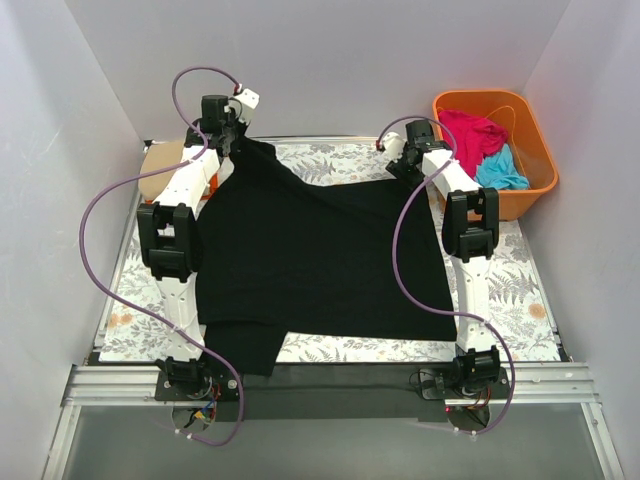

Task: Fold and stack the t-shirts
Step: Fold the tshirt

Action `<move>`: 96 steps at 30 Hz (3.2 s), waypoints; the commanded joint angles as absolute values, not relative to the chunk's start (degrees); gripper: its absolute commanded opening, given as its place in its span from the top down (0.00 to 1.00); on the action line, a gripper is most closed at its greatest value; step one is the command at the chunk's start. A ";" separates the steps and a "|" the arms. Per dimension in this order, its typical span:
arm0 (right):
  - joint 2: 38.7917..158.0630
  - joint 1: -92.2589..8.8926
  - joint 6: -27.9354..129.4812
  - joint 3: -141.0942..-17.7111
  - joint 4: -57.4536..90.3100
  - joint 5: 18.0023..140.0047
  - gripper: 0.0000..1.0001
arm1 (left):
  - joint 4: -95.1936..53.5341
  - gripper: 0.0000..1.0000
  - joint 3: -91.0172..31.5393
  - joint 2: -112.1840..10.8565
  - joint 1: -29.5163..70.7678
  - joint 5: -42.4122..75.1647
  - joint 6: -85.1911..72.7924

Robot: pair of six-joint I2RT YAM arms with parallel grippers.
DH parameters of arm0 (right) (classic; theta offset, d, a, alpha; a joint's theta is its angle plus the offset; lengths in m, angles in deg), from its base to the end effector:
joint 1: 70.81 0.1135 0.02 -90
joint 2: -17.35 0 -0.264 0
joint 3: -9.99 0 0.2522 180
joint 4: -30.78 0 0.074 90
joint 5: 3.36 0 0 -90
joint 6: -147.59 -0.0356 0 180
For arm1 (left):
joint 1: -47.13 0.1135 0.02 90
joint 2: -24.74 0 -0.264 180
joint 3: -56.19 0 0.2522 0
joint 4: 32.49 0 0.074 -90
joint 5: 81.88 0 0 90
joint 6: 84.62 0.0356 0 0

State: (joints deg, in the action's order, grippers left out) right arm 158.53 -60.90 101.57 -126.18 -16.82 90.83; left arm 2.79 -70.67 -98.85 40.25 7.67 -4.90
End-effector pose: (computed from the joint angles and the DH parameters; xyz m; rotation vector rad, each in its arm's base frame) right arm 0.5358 0.0910 0.1700 -1.1130 2.2584 -0.3376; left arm 0.5071 -0.0609 0.2897 -0.0680 2.1330 -0.1682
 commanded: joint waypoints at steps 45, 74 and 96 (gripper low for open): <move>155.51 -60.53 67.61 -128.66 -14.19 90.86 0.38 | 4.04 1.00 -65.24 -95.58 40.53 11.72 -11.49; 161.14 -61.93 66.11 -121.71 -19.27 78.64 0.99 | 4.65 1.00 -64.62 -95.23 40.53 11.63 -12.37; 137.76 -67.38 75.16 -113.29 -7.06 77.16 0.99 | 5.88 1.00 -73.34 -96.91 42.29 17.52 -17.30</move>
